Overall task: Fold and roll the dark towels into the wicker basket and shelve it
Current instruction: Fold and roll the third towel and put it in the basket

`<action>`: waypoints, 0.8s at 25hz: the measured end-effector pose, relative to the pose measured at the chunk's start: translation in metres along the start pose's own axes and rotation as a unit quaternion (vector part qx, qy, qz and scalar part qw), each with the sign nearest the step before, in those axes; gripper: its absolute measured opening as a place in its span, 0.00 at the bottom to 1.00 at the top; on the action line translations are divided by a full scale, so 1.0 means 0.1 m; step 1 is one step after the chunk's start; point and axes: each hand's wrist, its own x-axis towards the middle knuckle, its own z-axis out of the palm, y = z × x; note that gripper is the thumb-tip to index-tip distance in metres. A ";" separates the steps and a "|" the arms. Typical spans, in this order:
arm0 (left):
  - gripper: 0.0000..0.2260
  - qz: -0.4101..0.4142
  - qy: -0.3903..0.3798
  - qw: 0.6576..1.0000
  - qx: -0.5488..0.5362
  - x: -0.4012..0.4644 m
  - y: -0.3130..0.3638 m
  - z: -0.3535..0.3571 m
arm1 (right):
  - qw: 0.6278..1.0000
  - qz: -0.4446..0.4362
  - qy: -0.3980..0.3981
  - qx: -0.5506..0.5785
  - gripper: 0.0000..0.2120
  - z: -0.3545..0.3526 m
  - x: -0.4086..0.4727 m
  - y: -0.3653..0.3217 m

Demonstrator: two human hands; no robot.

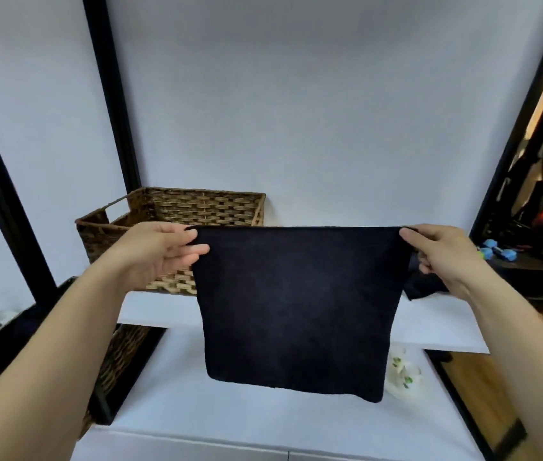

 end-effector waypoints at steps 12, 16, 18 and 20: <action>0.06 0.096 0.022 0.975 0.201 0.75 0.40 1.11 | 0.993 0.042 0.005 0.110 0.07 -0.71 0.79 -0.09; 0.07 0.085 0.033 0.977 0.195 1.18 0.73 1.53 | 0.988 0.046 -0.023 0.148 0.06 -0.76 1.47 -0.07; 0.06 0.131 0.041 0.981 0.135 1.31 1.00 1.70 | 0.980 -0.015 -0.012 0.198 0.05 -0.78 1.76 -0.28; 0.04 0.199 0.066 0.974 0.081 1.32 1.26 1.81 | 0.965 -0.077 0.016 0.249 0.05 -0.81 1.92 -0.56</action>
